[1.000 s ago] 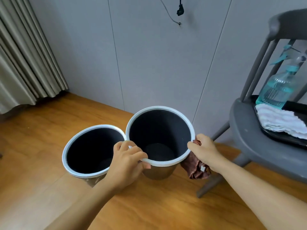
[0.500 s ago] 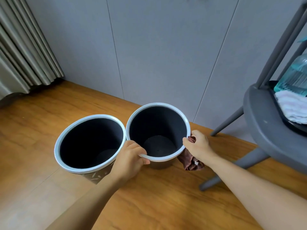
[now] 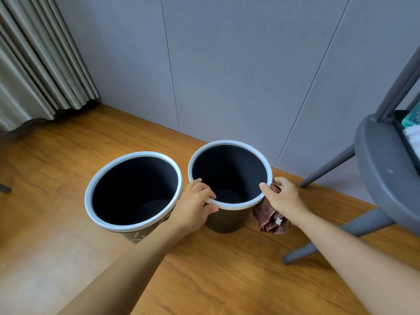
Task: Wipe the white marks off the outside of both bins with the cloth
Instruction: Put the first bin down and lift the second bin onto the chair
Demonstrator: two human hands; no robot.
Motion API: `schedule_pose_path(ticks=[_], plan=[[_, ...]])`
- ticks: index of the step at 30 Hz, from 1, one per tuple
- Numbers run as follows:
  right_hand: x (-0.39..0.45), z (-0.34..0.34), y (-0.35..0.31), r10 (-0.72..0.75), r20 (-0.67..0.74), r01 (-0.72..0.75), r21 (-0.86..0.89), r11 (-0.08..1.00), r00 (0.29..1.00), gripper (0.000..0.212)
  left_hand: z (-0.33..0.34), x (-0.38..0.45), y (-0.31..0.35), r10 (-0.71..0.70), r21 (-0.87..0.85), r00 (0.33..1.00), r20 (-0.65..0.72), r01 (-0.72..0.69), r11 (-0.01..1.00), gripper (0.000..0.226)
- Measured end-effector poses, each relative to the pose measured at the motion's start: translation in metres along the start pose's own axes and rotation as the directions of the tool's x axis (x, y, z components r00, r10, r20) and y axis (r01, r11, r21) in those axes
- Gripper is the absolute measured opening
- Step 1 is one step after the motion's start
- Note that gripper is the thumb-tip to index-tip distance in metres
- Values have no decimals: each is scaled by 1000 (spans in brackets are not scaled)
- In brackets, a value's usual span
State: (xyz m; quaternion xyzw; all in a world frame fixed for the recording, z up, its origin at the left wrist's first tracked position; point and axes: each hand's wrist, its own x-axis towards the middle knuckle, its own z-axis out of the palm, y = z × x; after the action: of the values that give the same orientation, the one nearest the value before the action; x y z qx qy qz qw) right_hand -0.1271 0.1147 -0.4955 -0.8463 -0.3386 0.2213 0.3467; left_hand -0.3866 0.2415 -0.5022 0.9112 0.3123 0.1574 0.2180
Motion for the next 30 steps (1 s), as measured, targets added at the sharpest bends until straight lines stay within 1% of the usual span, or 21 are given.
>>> schedule_pose_path(ticks=[1, 2, 4, 6, 7, 8, 9, 11, 12, 14, 16, 19, 21, 24, 26, 27, 29, 30], plan=[[-6, -2, -1, -4, -34, 2, -32, 999, 999, 59, -1, -1, 2, -4, 12, 1000, -4, 4, 1000, 38], [-16, -3, -4, -25, -76, 19, -77, 997, 997, 62, -4, -4, 3, -7, 2, 1000, -30, 7, 1000, 44], [-43, -5, -13, -132, -139, 108, -168, 980, 981, 54, -14, -16, 1, -27, -74, 992, -127, 18, 997, 48], [-72, -2, -21, -324, -170, 275, -259, 926, 931, 47, -32, -35, -7, -71, -156, 973, -219, 37, 987, 42], [-86, 2, -27, -405, -166, 355, -266, 896, 899, 46, -41, -45, -13, -96, -185, 961, -258, 48, 981, 37], [-98, 8, -35, -449, -141, 411, -236, 881, 882, 45, -50, -57, -20, -125, -207, 947, -296, 64, 976, 33], [-108, 17, -45, -465, -87, 445, -185, 876, 881, 45, -59, -69, -29, -159, -225, 929, -335, 85, 971, 33], [-122, 39, -67, -451, 86, 458, -109, 882, 889, 46, -74, -93, -47, -242, -262, 888, -390, 145, 954, 32], [-125, 53, -78, -460, 161, 477, -92, 874, 873, 48, -81, -103, -56, -276, -267, 873, -401, 176, 947, 32], [-126, 82, -97, -510, 254, 545, -91, 833, 822, 55, -94, -121, -75, -297, -219, 860, -414, 223, 950, 32], [-119, 108, -114, -538, 312, 595, -123, 794, 783, 63, -105, -133, -93, -302, -151, 870, -391, 263, 953, 38], [-104, 137, -132, -517, 385, 599, -127, 791, 765, 67, -116, -147, -116, -324, -75, 908, -267, 315, 946, 44], [-95, 150, -136, -491, 419, 583, -121, 804, 764, 64, -118, -154, -128, -328, -30, 924, -199, 328, 944, 46], [-89, 165, -135, -470, 431, 579, -165, 799, 770, 54, -117, -158, -139, -358, -54, 929, -100, 354, 934, 51], [-86, 172, -131, -454, 429, 568, -185, 802, 781, 48, -115, -158, -144, -367, -120, 928, -67, 358, 926, 45], [-84, 173, -129, -449, 435, 567, -191, 802, 781, 45, -114, -158, -144, -365, -157, 929, -67, 351, 923, 37], [-82, 175, -127, -452, 451, 578, -191, 793, 770, 34, -111, -157, -144, -360, -196, 928, -97, 337, 921, 18], [-82, 174, -128, -462, 455, 589, -188, 786, 761, 28, -109, -157, -143, -353, -197, 927, -123, 326, 925, 16]])
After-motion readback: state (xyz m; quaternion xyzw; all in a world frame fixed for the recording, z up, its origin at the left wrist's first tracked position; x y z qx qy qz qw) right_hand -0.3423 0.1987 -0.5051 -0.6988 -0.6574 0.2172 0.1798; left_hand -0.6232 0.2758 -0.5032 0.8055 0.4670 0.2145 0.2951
